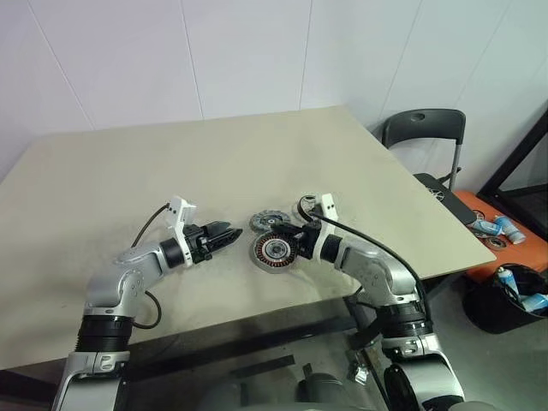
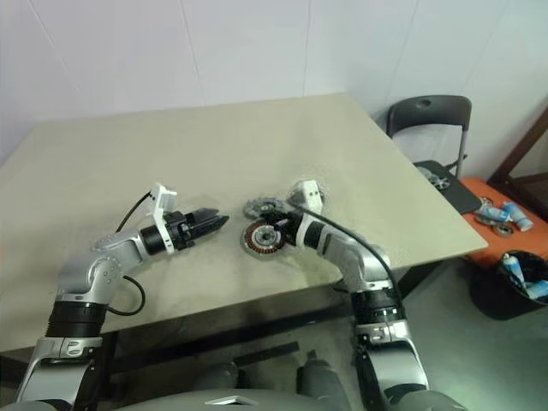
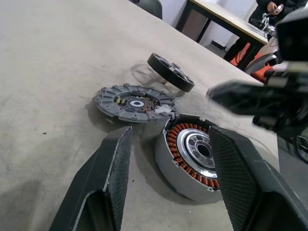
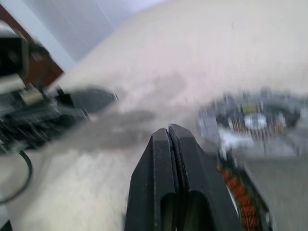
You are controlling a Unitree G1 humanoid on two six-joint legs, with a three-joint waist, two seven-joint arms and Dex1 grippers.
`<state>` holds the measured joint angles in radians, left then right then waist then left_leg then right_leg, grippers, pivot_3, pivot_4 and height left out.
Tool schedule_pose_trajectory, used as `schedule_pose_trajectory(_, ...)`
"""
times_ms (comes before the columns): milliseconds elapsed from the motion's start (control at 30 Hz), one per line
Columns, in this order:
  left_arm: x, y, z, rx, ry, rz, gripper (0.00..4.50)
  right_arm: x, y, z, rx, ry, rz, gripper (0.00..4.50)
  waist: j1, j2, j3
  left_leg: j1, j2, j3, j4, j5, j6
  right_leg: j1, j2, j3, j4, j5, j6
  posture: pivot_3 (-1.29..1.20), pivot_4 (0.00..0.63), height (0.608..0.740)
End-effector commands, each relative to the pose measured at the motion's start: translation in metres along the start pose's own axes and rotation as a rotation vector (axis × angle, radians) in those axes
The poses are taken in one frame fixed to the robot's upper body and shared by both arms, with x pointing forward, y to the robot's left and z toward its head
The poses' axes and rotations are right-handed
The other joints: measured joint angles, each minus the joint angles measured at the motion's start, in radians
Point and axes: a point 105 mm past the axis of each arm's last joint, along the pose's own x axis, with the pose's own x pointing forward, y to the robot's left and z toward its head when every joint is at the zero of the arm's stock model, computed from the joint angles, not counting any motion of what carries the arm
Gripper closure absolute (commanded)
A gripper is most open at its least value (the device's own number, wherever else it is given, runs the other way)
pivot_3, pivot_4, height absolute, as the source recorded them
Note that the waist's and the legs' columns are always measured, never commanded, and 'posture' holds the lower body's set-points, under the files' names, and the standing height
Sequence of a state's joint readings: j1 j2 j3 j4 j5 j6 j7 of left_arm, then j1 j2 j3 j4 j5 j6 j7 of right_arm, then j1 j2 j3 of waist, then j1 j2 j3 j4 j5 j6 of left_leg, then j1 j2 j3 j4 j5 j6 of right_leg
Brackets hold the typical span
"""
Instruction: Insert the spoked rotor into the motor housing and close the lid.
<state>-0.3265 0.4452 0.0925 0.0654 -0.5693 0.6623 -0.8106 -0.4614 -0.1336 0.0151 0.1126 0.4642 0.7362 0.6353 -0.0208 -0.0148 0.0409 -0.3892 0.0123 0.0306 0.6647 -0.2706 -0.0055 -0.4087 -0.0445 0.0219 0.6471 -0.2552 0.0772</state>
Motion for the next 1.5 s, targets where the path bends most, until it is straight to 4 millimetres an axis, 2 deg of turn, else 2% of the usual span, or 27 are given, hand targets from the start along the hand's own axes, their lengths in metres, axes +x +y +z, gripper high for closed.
schedule_pose_trajectory(33, 0.002, -0.003, 0.013, 0.045, -0.03, -0.015, 1.8, 0.004, 0.001, -0.003, -0.088, 0.03, -0.022, 4.46, 0.0, 0.0, 0.0, 0.0, 0.0, 0.0, 0.0, 0.0, 0.0, 0.0, 0.0, 0.0, 0.0, 0.0, 0.0, 0.0, 0.0, 0.74)
schedule_pose_trajectory(100, 0.002, -0.004, 0.013, 0.045, -0.031, -0.014, 1.8, 0.005, -0.005, -0.015, -0.188, 0.098, -0.066, 4.46, 0.0, 0.0, 0.0, 0.0, 0.0, 0.0, 0.0, 0.0, 0.0, 0.0, 0.0, 0.0, 0.0, -0.001, -0.002, 0.0, 0.0, 0.74)
schedule_pose_trajectory(200, 0.002, -0.004, 0.013, 0.045, -0.031, -0.012, 1.8, 0.005, -0.008, -0.026, -0.23, 0.146, -0.077, 4.46, 0.0, 0.0, 0.0, 0.0, 0.0, 0.0, 0.0, 0.0, 0.0, 0.0, 0.0, 0.0, 0.0, -0.002, -0.003, 0.0, 0.0, 0.74)
schedule_pose_trajectory(300, 0.001, -0.004, 0.013, 0.046, -0.031, -0.01, 1.8, 0.005, -0.006, -0.027, -0.225, 0.144, -0.066, 4.46, 0.0, 0.0, 0.0, 0.0, 0.0, 0.0, 0.0, 0.0, 0.0, 0.0, 0.0, 0.0, 0.0, -0.002, -0.003, 0.0, 0.0, 0.74)
schedule_pose_trajectory(367, 0.001, -0.004, 0.013, 0.046, -0.032, -0.01, 1.8, 0.003, -0.001, -0.01, -0.157, 0.067, -0.04, 4.46, -0.001, 0.0, 0.0, 0.0, 0.0, 0.0, 0.0, 0.0, 0.0, 0.0, 0.0, 0.0, 0.0, -0.002, -0.003, 0.0, 0.0, 0.74)
schedule_pose_trajectory(433, 0.0, -0.004, 0.013, 0.044, -0.035, -0.014, 1.8, -0.001, 0.001, 0.008, -0.167, 0.005, -0.034, 4.46, 0.0, 0.0, 0.0, 0.0, 0.0, 0.0, 0.0, 0.0, 0.0, 0.0, 0.0, 0.0, 0.0, -0.001, -0.002, 0.0, 0.0, 0.74)
schedule_pose_trajectory(567, -0.001, -0.01, 0.016, 0.044, -0.042, -0.04, 1.8, -0.016, -0.005, 0.044, -0.357, -0.043, -0.099, 4.46, 0.002, 0.0, 0.0, -0.001, 0.0, 0.0, 0.0, 0.0, 0.0, 0.0, 0.0, 0.0, 0.0, -0.001, -0.001, 0.0, 0.0, 0.74)
schedule_pose_trajectory(633, -0.001, -0.014, 0.019, 0.053, -0.047, -0.057, 1.8, -0.03, -0.017, 0.063, -0.485, -0.046, -0.175, 4.46, 0.003, 0.0, 0.0, -0.001, -0.001, 0.0, 0.0, 0.0, 0.0, 0.0, 0.0, 0.0, -0.001, -0.001, -0.002, 0.0, 0.0, 0.74)
schedule_pose_trajectory(733, 0.002, -0.025, 0.023, 0.069, -0.054, -0.102, 1.8, -0.053, -0.038, 0.073, -0.7, 0.021, -0.237, 3.88, 0.006, 0.0, 0.0, -0.001, -0.001, 0.0, 0.0, 0.0, 0.0, 0.0, -0.001, 0.0, -0.002, -0.002, -0.003, 0.0, 0.0, 0.74)
schedule_pose_trajectory(833, 0.004, -0.041, 0.018, 0.131, -0.006, -0.177, 1.8, -0.064, -0.058, 0.078, -0.789, 0.079, -0.289, 2.86, 0.0, 0.0, 0.001, -0.001, -0.001, 0.0, -0.001, 0.0, 0.001, 0.0, 0.0, 0.0, -0.003, -0.002, -0.003, 0.0, 0.0, 0.74)
schedule_pose_trajectory(900, 0.005, -0.044, 0.016, 0.166, 0.016, -0.193, 1.8, -0.062, -0.069, 0.074, -0.848, 0.154, -0.303, 2.18, -0.008, 0.001, 0.001, 0.0, -0.001, 0.002, -0.001, 0.0, 0.001, 0.0, 0.001, 0.001, -0.003, -0.002, -0.003, 0.0, 0.0, 0.74)
schedule_pose_trajectory(967, 0.009, -0.039, 0.019, 0.166, 0.009, -0.184, 1.8, -0.051, -0.07, 0.072, -0.884, 0.225, -0.241, 1.51, -0.021, 0.001, 0.002, 0.0, -0.001, 0.002, -0.001, 0.0, 0.001, 0.0, 0.001, 0.001, -0.002, -0.002, -0.003, 0.0, 0.0, 0.74)
schedule_pose_trajectory(1167, 0.018, -0.039, 0.017, 0.17, 0.007, -0.19, 1.8, -0.022, -0.079, 0.074, -0.981, 0.337, -0.156, 1.51, -0.026, 0.002, 0.002, 0.001, -0.001, 0.002, 0.0, 0.0, 0.001, 0.0, 0.002, 0.002, -0.001, 0.0, 0.0, 0.0, 0.0, 0.74)
schedule_pose_trajectory(1267, 0.017, -0.041, 0.012, 0.168, 0.006, -0.184, 1.8, -0.008, -0.068, 0.061, -0.99, 0.408, -0.021, 1.51, -0.023, 0.001, 0.002, 0.0, -0.001, 0.002, -0.001, 0.0, 0.001, 0.0, 0.002, 0.002, -0.001, 0.0, 0.001, 0.0, 0.0, 0.74)
schedule_pose_trajectory(1367, 0.013, -0.041, 0.007, 0.156, 0.0, -0.163, 1.8, -0.001, -0.063, 0.042, -0.928, 0.487, 0.07, 1.51, -0.024, 0.001, 0.002, 0.0, -0.001, 0.001, -0.001, -0.001, 0.002, 0.0, 0.001, 0.002, -0.001, 0.0, 0.001, 0.0, 0.0, 0.74)
schedule_pose_trajectory(1500, 0.007, -0.042, 0.003, 0.145, -0.005, -0.146, 1.8, 0.005, -0.056, 0.034, -0.863, 0.47, 0.127, 1.51, -0.022, 0.002, 0.002, 0.0, -0.001, 0.001, -0.001, -0.001, 0.001, 0.0, -0.001, 0.002, -0.001, 0.001, 0.001, 0.0, 0.0, 0.74)
